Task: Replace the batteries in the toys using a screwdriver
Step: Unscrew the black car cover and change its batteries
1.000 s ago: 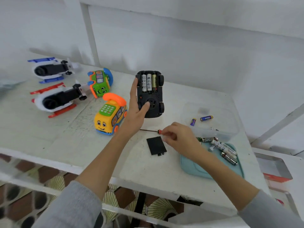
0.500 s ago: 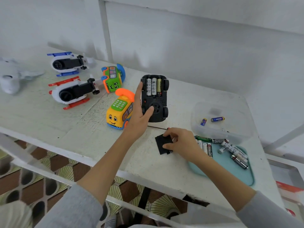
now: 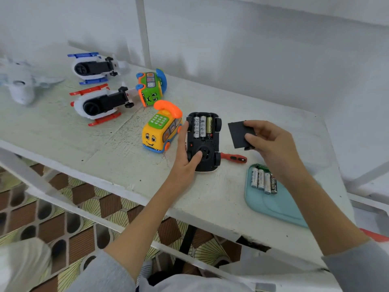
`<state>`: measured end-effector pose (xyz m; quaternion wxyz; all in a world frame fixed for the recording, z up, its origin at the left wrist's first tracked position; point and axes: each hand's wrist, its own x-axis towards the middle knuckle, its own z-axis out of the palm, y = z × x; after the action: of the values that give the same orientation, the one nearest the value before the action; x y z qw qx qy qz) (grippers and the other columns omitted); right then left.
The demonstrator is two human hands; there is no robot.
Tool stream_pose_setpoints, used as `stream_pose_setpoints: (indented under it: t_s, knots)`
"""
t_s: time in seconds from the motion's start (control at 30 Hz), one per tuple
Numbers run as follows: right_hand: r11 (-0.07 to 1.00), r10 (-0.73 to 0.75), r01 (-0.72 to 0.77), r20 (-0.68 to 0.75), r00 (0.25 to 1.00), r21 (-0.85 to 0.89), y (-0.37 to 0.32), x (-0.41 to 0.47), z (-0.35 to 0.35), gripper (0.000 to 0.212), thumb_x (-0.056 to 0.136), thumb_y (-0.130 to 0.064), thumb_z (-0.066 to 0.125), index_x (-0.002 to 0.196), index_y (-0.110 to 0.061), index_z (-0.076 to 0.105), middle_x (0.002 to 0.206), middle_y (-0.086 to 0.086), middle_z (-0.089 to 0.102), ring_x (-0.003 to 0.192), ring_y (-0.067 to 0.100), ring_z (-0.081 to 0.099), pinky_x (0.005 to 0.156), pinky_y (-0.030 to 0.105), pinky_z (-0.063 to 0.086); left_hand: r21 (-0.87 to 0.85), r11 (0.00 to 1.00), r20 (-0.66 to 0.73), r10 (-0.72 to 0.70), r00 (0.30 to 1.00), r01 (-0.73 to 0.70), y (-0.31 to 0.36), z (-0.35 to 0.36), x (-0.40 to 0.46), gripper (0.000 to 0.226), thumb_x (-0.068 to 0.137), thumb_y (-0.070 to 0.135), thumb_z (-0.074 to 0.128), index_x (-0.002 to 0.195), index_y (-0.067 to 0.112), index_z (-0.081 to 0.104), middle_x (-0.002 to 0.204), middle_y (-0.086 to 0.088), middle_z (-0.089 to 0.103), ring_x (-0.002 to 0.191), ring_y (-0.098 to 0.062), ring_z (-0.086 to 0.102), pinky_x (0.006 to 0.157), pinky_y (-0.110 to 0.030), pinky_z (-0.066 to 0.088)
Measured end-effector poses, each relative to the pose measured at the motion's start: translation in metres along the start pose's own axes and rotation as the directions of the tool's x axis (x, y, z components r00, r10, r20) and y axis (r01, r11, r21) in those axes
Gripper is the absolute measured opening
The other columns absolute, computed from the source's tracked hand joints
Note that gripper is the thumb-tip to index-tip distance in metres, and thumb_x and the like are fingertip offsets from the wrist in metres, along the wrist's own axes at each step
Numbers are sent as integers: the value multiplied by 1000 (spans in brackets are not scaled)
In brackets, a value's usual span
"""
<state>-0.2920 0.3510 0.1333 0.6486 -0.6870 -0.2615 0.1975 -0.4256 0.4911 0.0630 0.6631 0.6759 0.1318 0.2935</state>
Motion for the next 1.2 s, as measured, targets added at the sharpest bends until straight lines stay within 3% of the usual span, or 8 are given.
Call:
stream_pose_setpoints:
  t_s: [0.07,0.2,0.33,0.47,0.63,0.83,1.0,1.2]
  knots:
    - [999,-4,1,77,997,40,2,-3,8,30,84,6,58,104,-15,65,108,16,63,91,20,62,78,27,52,-19,1000,8,-1,1000,1,-4,-1,-1,69,98,-6,40,145,34,9,152,11,20,136,-5,32,98,-15,45]
    - [990,13,-42,216,976,132,5,-6,27,35,81,5,59,112,-12,61,100,4,66,88,17,62,80,27,53,-21,1000,35,-15,999,16,-9,-5,-2,72,97,5,44,143,50,13,159,5,15,143,-15,28,111,-43,37]
    - [970,32,-96,277,960,221,5,-2,38,44,74,1,59,117,-10,58,107,10,65,98,23,62,91,38,51,-50,998,22,-30,999,31,-10,-5,-1,70,99,4,43,144,47,11,157,7,18,140,-10,33,109,-34,40]
    - [992,47,-69,193,980,109,7,3,47,41,80,11,59,111,-16,60,105,7,65,95,18,62,93,50,45,-82,996,16,-29,999,30,-12,-5,0,69,100,0,42,141,48,14,156,9,19,139,-11,34,109,-41,40]
    - [992,51,-61,89,995,113,9,5,58,31,76,7,67,100,-11,64,94,6,67,87,17,64,77,25,55,-73,997,3,-27,1000,27,-12,-4,0,69,96,11,46,139,54,14,158,-2,19,140,-20,34,109,-44,39]
    - [990,101,-104,36,994,91,8,10,65,31,78,2,68,105,-12,66,93,2,69,81,9,65,72,25,55,-70,997,14,-16,1000,17,-12,-3,-1,70,98,8,46,141,50,12,159,4,16,141,-16,31,110,-44,38]
    - [983,132,-134,28,991,124,8,13,67,31,80,2,65,108,-12,65,100,8,69,91,18,65,81,34,56,-61,998,7,-8,1000,8,-13,-3,-1,70,97,8,47,140,51,13,159,9,14,143,-16,28,110,-43,38]
    - [980,150,-152,27,988,130,7,12,69,30,82,2,64,108,-12,64,103,8,67,98,21,65,78,31,56,-135,990,9,-30,1000,31,-9,-1,-2,71,98,-7,40,140,45,15,151,14,22,140,-17,33,107,-41,41]
